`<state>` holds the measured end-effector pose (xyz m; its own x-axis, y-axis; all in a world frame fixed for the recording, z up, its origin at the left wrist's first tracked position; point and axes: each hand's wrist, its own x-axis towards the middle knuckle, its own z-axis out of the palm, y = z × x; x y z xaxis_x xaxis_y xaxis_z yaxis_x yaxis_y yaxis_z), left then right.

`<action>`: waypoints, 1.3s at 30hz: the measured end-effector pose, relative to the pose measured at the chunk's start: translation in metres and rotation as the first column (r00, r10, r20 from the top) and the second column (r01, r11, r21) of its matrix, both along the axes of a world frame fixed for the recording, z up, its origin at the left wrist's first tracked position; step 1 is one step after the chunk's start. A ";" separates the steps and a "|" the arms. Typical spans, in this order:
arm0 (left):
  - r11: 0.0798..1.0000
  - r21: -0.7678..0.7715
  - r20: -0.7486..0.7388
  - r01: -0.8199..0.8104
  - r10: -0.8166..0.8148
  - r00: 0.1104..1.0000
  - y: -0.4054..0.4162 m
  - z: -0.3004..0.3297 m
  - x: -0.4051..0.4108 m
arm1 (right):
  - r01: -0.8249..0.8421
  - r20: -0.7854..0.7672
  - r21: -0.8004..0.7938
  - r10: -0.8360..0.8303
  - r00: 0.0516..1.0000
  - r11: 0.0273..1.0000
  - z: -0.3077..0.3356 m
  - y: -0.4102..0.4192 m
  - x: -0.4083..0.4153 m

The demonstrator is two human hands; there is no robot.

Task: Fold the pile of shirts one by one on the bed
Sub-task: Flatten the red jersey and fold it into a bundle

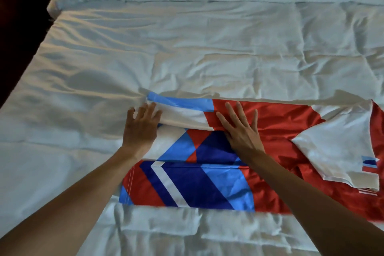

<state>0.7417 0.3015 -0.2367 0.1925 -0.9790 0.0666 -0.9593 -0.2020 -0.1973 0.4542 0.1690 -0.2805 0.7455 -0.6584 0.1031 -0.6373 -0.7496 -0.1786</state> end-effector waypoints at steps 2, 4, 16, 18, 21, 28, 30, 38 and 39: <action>0.995 -0.102 -0.066 -0.019 0.012 0.998 0.006 0.003 -0.001 | -0.013 0.002 0.019 0.013 1.000 1.000 0.001 -0.005 0.002; 0.973 -0.224 -0.108 -0.060 0.036 0.993 0.014 0.009 -0.005 | -0.021 0.067 0.053 0.018 0.998 0.998 0.009 -0.005 0.000; 0.966 -0.251 -0.226 -0.060 0.001 0.974 0.061 -0.020 -0.024 | -0.039 -0.018 0.073 0.040 0.999 0.997 0.002 0.021 -0.013; 0.955 -0.283 -0.252 -0.084 0.010 0.968 0.061 -0.018 -0.024 | 0.016 0.051 0.098 -0.021 0.998 0.995 0.010 0.026 -0.010; 0.966 -0.232 -0.284 -0.113 0.044 0.958 0.072 -0.026 -0.024 | 0.002 0.034 0.130 -0.007 0.999 0.991 0.008 0.040 -0.011; 0.953 -0.223 -0.490 -0.206 0.074 0.868 0.031 -0.006 -0.096 | 0.162 -0.038 0.163 -0.158 0.987 0.973 0.007 0.042 -0.024; 0.970 -0.171 -0.567 -0.175 0.049 0.822 0.001 -0.010 -0.139 | 0.195 -0.110 0.145 -0.180 0.977 0.970 0.000 0.047 -0.031; 0.978 0.011 -0.227 -0.209 0.206 0.952 -0.004 -0.047 -0.075 | 0.202 -0.162 0.094 -0.185 0.969 0.975 -0.010 0.050 -0.032; 0.961 0.017 -0.197 -0.276 0.274 0.941 0.011 -0.048 -0.044 | 0.204 -0.159 0.094 -0.187 0.969 0.974 -0.011 0.051 -0.031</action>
<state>0.6976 0.3120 -0.2850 0.4647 -0.8854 0.0111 -0.8854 -0.4648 -0.0075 0.4228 0.2196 -0.2915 0.6026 -0.7941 -0.0791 -0.7951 -0.5888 -0.1454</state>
